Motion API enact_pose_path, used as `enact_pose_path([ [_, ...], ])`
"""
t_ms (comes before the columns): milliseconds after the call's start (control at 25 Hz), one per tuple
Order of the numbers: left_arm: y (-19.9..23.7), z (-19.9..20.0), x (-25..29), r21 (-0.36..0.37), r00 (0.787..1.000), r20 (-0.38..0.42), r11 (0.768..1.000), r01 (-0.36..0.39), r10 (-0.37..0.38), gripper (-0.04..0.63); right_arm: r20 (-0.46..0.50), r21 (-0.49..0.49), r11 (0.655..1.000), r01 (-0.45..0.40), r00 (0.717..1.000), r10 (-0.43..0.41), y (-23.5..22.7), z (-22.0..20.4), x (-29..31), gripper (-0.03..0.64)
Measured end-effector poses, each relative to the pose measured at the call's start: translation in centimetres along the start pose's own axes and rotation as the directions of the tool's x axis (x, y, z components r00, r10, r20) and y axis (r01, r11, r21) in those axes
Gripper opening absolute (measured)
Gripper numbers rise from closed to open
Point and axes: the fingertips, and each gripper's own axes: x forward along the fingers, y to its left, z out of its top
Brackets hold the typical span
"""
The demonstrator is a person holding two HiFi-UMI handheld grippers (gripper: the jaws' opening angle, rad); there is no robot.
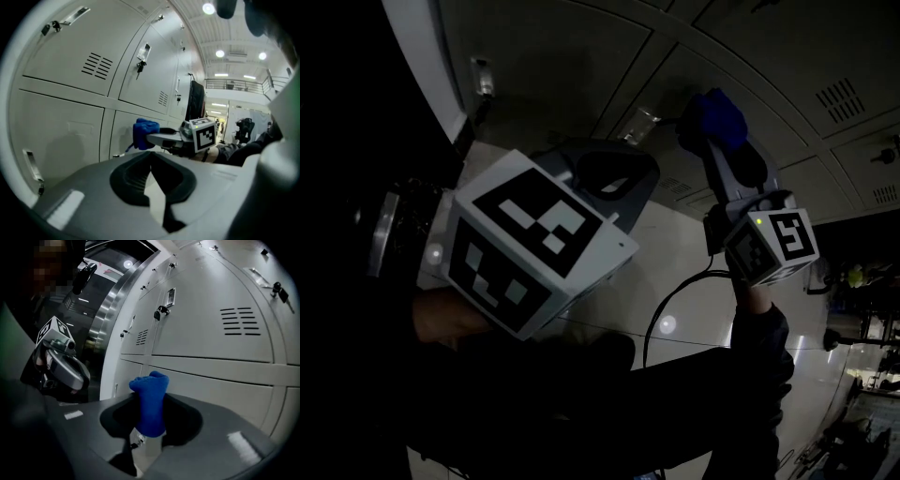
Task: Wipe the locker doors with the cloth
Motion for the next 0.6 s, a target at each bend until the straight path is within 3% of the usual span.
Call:
enact_pose_path([
  [280,0.4,-0.5,-0.2,-0.015,1.000,-0.007,1.000,0.019,-0.019,-0.020,0.016,-0.002,0.998,-0.058,0.998,0.058,2.4,0.1,4.8,0.126],
  [600,0.5,-0.9,0.2,-0.025,0.999,-0.011,0.999,0.031,-0.031,-0.020,0.008,0.028,0.998,-0.056,0.998,0.056,2.3,0.1,7.1,0.127],
])
